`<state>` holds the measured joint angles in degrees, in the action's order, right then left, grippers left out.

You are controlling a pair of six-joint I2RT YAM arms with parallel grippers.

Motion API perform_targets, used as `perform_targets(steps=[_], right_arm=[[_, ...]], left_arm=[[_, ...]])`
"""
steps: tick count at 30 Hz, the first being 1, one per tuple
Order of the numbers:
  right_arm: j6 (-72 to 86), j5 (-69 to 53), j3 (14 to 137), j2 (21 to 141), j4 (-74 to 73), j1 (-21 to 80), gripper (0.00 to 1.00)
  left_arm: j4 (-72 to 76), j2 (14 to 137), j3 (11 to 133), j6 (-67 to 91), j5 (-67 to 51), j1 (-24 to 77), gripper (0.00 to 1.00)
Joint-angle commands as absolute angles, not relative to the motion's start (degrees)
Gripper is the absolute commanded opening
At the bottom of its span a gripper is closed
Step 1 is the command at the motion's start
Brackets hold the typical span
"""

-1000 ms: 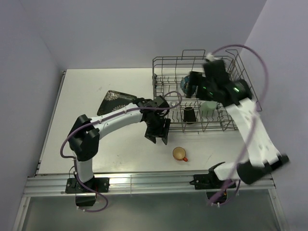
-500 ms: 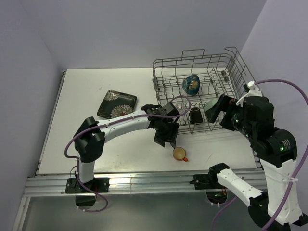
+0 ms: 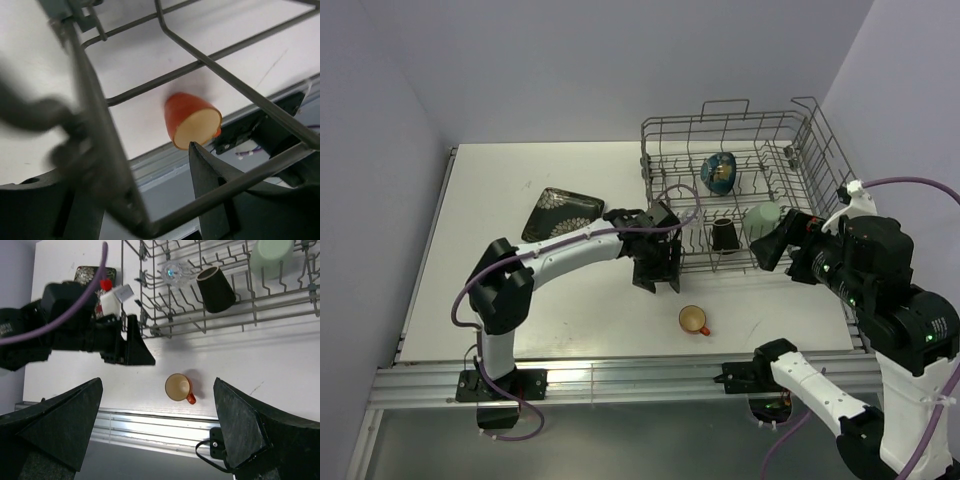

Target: Load the mixed dishes into the dish rack

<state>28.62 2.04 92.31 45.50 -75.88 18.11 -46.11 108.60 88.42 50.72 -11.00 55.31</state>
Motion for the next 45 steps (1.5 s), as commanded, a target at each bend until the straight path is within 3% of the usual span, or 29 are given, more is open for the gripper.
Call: perform_targets(steps=[1, 10, 20, 34, 45], right_arm=[[26.7, 2.0, 94.1, 44.9, -77.3, 17.8, 1.00], [25.9, 0.4, 92.2, 42.9, -77.8, 17.9, 1.00], [27.3, -1.2, 87.4, 38.8, -75.6, 17.8, 1.00], [28.2, 2.1, 93.6, 35.5, -82.4, 17.8, 1.00], [29.4, 0.9, 95.4, 33.2, -83.0, 17.9, 1.00]], left_arm=[[-48.5, 108.8, 88.5, 51.9, -5.4, 48.8, 0.66], [-52.1, 104.6, 88.1, 52.8, -1.5, 46.2, 0.70], [-47.0, 90.4, 78.3, 64.6, -0.4, 61.1, 0.71], [-42.6, 105.0, 83.6, 66.1, 6.1, 67.5, 0.64], [-38.0, 109.2, 83.6, 65.6, 1.3, 67.4, 0.60]])
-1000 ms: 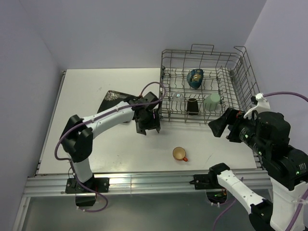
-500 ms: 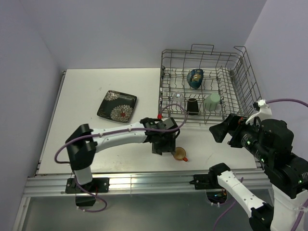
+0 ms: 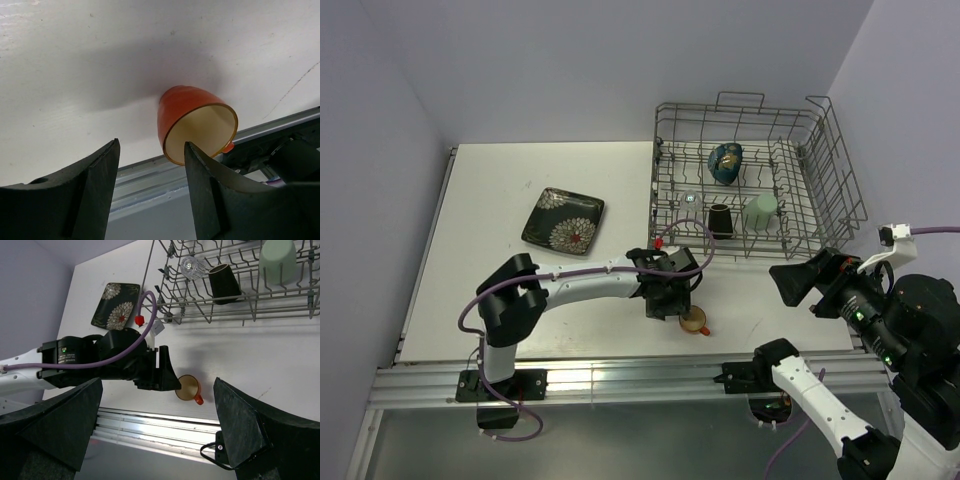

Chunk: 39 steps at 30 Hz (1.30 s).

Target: Load the mixed dishes into the dish rack

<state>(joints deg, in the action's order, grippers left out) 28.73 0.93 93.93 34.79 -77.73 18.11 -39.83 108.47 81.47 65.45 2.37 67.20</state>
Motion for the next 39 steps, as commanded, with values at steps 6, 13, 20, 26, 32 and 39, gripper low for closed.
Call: perform_targets(steps=[6, 13, 20, 26, 32, 39], right_arm=[[29.8, 0.4, 94.7, 34.7, -81.9, 17.9, 1.00], [30.1, -5.1, 89.2, 34.9, -78.4, 17.9, 1.00], [28.0, -14.5, 84.5, 40.0, -78.0, 18.0, 1.00], [32.5, -34.9, 73.8, 42.3, -68.8, 17.9, 1.00], [40.2, -51.2, 67.0, 45.0, -55.8, 16.7, 0.99], [78.2, -62.3, 52.4, 40.8, -10.1, 15.1, 0.91]], left_arm=[[-39.6, 112.8, 83.8, 65.3, 0.8, 67.4, 0.60], [-37.4, 114.1, 82.9, 62.7, -2.4, 67.3, 0.04], [-34.4, 100.9, 80.8, 57.2, -5.1, 65.7, 0.00], [-19.3, 80.7, 71.8, 54.2, -10.5, 59.0, 0.00], [-6.2, 68.3, 67.1, 49.9, -7.2, 54.6, 0.00], [3.1, 65.0, 63.9, 48.0, -6.7, 54.5, 0.00]])
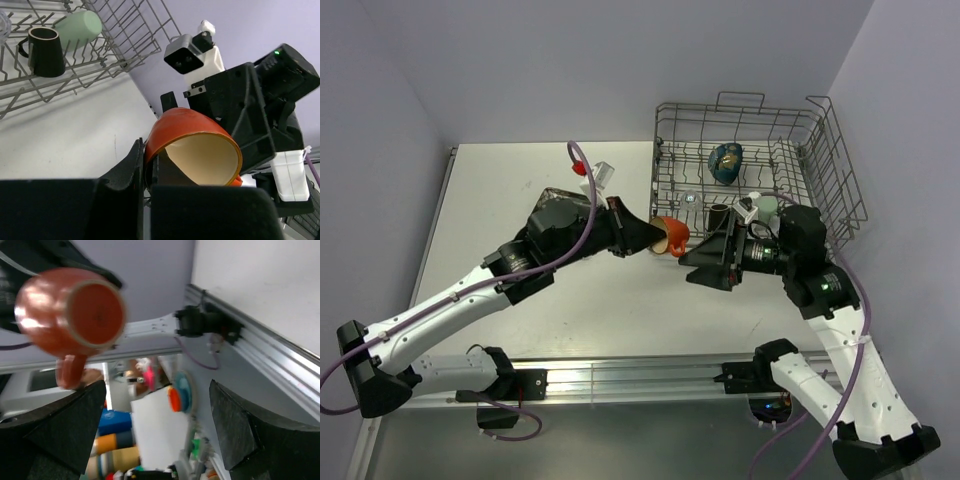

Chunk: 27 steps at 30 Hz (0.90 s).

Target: Load the mixed dishes into the dish rack

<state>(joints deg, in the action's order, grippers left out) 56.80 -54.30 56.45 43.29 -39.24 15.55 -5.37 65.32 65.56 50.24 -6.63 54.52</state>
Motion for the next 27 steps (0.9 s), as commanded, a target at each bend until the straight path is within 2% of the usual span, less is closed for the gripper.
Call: perform_targets(steps=[1, 2, 6, 16, 20, 27], right_arm=[[82.3, -62.5, 50.9, 40.3, -5.1, 15.1, 0.90], [89.4, -62.4, 49.6, 39.6, 3.7, 15.1, 0.89], [98.6, -61.2, 45.8, 38.9, 14.7, 15.1, 0.84], [99.8, -60.1, 45.9, 40.7, 16.5, 15.2, 0.75], [100.1, -59.9, 45.6, 41.4, 17.6, 15.1, 0.65], [98.4, -58.8, 46.0, 42.7, 15.8, 15.3, 0.54]], left_arm=[[4.0, 64.7, 63.4, 48.2, -6.7, 54.5, 0.00], [5.0, 64.4, 62.2, 48.3, -6.8, 54.4, 0.00], [8.1, 64.0, 61.0, 47.5, -7.2, 54.4, 0.00], [12.5, 64.6, 60.1, 48.0, -9.8, 54.1, 0.00], [13.9, 65.0, 59.9, 48.6, -10.9, 54.1, 0.00], [15.3, 66.6, 60.1, 49.6, -12.7, 54.1, 0.00]])
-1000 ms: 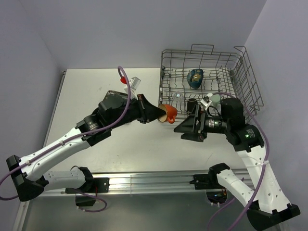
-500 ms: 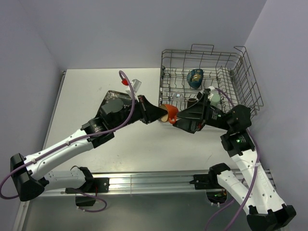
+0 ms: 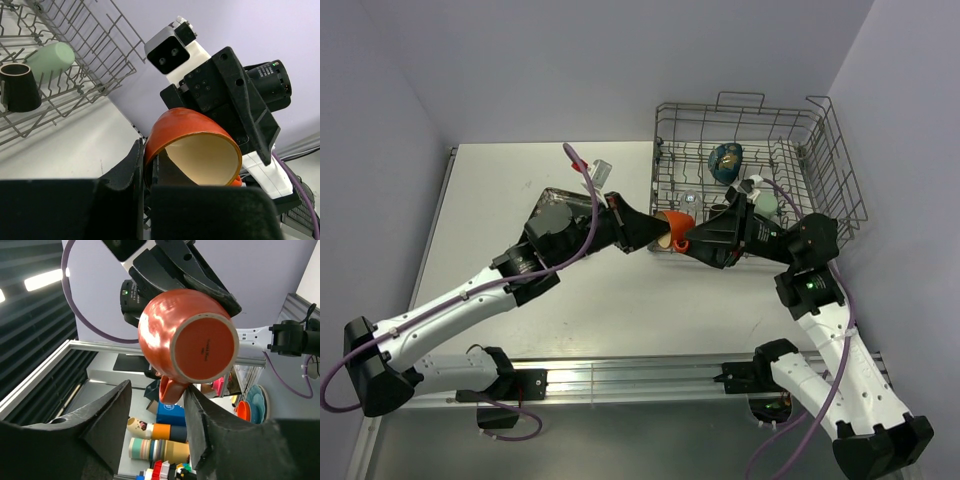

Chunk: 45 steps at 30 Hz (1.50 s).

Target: Load the mixed dishes into the dish rack

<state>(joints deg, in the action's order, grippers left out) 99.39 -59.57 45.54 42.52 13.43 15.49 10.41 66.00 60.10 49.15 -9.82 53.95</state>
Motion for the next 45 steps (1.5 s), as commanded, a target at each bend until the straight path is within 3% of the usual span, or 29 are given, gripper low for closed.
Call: perform_targets(steps=[1, 9, 10, 11, 12, 15, 17, 18, 22, 28, 31, 36, 41, 45], right_arm=[[97.6, -58.5, 46.0, 42.9, 15.4, 15.5, 0.53], [95.5, -56.6, 46.7, 45.4, 13.4, 17.3, 0.34], [95.1, -56.6, 46.8, 45.9, 13.4, 17.5, 0.29], [94.7, -56.6, 47.2, 46.4, 13.4, 17.6, 0.13], [94.3, -56.5, 47.5, 47.4, 13.2, 17.6, 0.05], [90.5, -56.5, 50.4, 50.0, 9.8, 17.6, 0.00], [83.8, -55.9, 54.8, 51.5, 1.9, 17.6, 0.00], [80.9, -55.5, 56.6, 53.2, -1.7, 17.4, 0.00], [71.6, -54.2, 62.1, 56.9, -9.8, 16.8, 0.00], [57.0, -49.7, 66.8, 63.9, -20.6, 14.9, 0.00], [42.6, -40.0, 78.1, 70.1, -38.0, 15.5, 0.00], [29.0, -21.5, 91.9, 79.7, -49.7, 15.6, 0.00], [21.0, -5.1, 102.3, 86.6, -59.1, 15.3, 0.00], [18.6, 1.7, 100.9, 87.6, -58.9, 14.5, 0.00]], left_arm=[[15.7, 66.8, 60.1, 49.7, -12.7, 54.1, 0.00], [14.8, 70.3, 63.5, 49.1, -14.7, 54.1, 0.00], [14.9, 70.6, 64.2, 49.0, -15.3, 54.1, 0.00], [14.9, 71.4, 64.5, 49.0, -15.6, 54.1, 0.00], [14.9, 71.8, 64.9, 48.7, -15.9, 54.1, 0.00], [12.0, 74.1, 69.0, 48.4, -19.9, 52.5, 0.04], [6.8, 75.0, 70.6, 48.3, -21.0, 50.3, 0.28], [4.3, 74.8, 71.7, 48.5, -20.5, 49.3, 0.59], [-9.3, 71.6, 71.9, 48.5, -11.5, 43.8, 0.99], [-35.0, 65.2, 76.5, 49.2, 17.3, 37.4, 0.99], [-44.1, 66.0, 81.5, 48.9, 22.4, 36.0, 0.99], [-46.2, 68.0, 82.7, 41.5, 13.7, 31.4, 0.98], [-44.6, 72.2, 83.8, 33.7, -6.7, 25.1, 0.91], [-46.2, 73.7, 86.9, 30.2, -5.2, 25.0, 0.88]])
